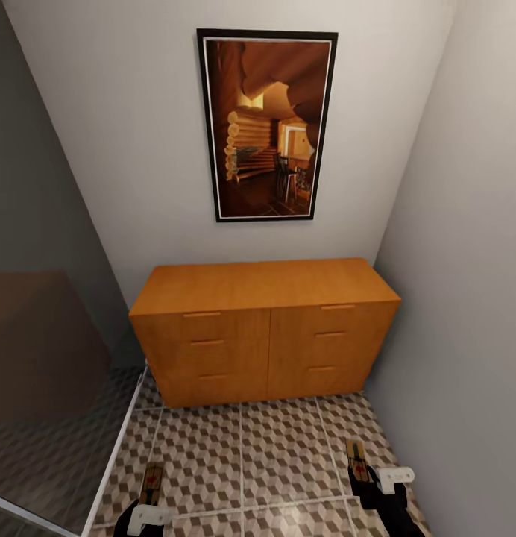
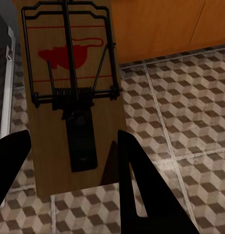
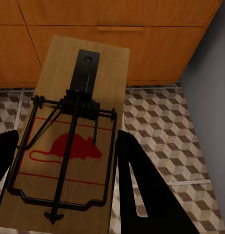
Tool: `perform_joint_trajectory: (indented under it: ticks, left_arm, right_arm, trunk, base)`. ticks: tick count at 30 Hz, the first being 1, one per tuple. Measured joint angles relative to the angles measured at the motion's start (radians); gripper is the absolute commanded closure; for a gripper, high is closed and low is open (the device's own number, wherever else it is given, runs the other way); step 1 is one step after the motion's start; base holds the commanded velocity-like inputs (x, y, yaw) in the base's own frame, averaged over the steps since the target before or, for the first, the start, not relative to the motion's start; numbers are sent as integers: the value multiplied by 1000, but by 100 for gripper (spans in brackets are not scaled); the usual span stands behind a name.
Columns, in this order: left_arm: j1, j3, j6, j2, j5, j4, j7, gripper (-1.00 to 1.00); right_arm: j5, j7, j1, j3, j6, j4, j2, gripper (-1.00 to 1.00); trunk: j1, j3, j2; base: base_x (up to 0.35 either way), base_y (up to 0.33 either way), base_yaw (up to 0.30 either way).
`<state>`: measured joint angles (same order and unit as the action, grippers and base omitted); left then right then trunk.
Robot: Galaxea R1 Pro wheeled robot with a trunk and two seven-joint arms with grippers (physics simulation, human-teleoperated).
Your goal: Take the four mousetraps from the cabinet in the bathroom and place them on the bathroom floor. Make sure all four end up on the same floor surface, and ensure that at least two of them are either under or directly next to the same bathroom sink.
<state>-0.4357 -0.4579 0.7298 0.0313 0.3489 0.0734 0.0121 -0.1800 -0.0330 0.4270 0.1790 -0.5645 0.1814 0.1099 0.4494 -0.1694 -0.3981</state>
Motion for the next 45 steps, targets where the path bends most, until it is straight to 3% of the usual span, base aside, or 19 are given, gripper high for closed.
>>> perform_joint_trajectory:
  ticks: [8,35,45]
  left_arm:
    - [0,0,0,0,0,0,0,100]
    - [0,0,2,0,0,0,0,100]
    - [0,0,2,0,0,0,0,100]
  right_arm:
    - [0,0,0,0,-2,1,1,100]
    - [2,1,0,0,-3,1,2,100]
    - [1,1,0,0,-3,1,1,100]
  trunk:
    - [0,10,0]
    - [0,12,0]
    - [0,25,0]
  base:
    - [0,0,0]
    - [0,0,0]
    - [0,0,0]
